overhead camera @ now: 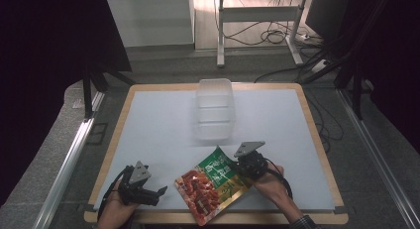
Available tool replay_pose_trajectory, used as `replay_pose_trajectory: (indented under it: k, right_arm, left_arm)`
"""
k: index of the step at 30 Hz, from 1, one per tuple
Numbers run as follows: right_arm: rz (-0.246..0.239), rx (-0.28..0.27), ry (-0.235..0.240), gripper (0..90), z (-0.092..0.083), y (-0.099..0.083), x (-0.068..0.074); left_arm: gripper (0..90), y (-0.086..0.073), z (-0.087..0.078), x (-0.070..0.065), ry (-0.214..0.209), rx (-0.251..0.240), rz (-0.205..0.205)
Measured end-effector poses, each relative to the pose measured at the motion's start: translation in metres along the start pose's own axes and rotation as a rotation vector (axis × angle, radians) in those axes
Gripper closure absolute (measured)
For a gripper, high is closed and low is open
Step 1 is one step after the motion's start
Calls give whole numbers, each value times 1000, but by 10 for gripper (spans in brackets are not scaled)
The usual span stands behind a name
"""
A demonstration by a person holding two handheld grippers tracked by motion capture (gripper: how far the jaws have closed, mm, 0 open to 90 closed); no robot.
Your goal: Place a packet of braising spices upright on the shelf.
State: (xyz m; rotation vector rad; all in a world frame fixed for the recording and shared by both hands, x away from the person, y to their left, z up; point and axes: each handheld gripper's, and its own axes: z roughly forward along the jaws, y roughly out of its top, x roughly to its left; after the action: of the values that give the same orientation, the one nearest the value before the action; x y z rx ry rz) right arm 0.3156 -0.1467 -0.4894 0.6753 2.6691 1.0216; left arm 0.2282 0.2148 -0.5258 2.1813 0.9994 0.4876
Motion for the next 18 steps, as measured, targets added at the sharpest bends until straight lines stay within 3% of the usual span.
replay_pose_trajectory:
  k: [8,18]
  right_arm:
    - [2,-25,34,890,-15,19,3]
    - [13,-81,126,892,-35,50,5]
  left_arm:
    - [27,0,0,1,-2,-11,-15]
    - [24,-1,-1,2,-5,-17,-20]
